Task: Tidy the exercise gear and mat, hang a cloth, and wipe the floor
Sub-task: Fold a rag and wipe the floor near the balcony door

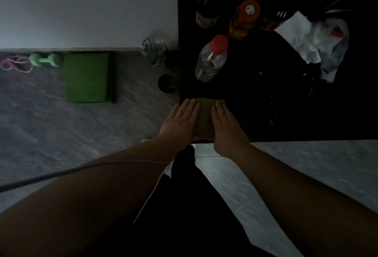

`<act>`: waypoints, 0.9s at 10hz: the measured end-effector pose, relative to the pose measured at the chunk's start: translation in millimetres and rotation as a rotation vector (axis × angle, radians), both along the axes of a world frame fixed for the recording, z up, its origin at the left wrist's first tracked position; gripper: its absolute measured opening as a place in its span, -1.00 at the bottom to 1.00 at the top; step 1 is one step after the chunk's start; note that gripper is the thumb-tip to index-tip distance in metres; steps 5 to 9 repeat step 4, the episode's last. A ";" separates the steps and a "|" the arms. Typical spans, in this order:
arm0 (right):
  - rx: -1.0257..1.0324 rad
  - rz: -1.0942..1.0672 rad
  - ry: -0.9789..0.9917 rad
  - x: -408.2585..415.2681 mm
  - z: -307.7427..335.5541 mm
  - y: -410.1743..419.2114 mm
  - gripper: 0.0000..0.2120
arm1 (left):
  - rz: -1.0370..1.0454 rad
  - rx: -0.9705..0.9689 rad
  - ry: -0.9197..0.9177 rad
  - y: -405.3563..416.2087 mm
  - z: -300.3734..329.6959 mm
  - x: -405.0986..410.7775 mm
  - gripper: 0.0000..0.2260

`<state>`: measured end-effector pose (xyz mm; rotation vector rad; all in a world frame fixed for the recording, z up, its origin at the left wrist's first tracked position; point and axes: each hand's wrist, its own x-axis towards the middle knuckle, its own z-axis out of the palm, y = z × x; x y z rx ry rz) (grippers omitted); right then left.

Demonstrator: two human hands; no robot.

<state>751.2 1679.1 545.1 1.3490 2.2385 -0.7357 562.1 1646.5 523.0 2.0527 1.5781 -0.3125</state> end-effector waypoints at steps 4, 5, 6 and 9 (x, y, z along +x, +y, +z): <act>0.034 -0.129 0.212 -27.1 59.9 14.1 -0.35 | 0.300 0.034 -0.040 10.9 82.7 -53.1 -0.36; 0.034 -0.129 0.212 -27.1 59.9 14.1 -0.35 | 0.300 0.034 -0.040 10.9 82.7 -53.1 -0.36; 0.034 -0.129 0.212 -27.1 59.9 14.1 -0.35 | 0.300 0.034 -0.040 10.9 82.7 -53.1 -0.36; 0.034 -0.129 0.212 -27.1 59.9 14.1 -0.35 | 0.300 0.034 -0.040 10.9 82.7 -53.1 -0.36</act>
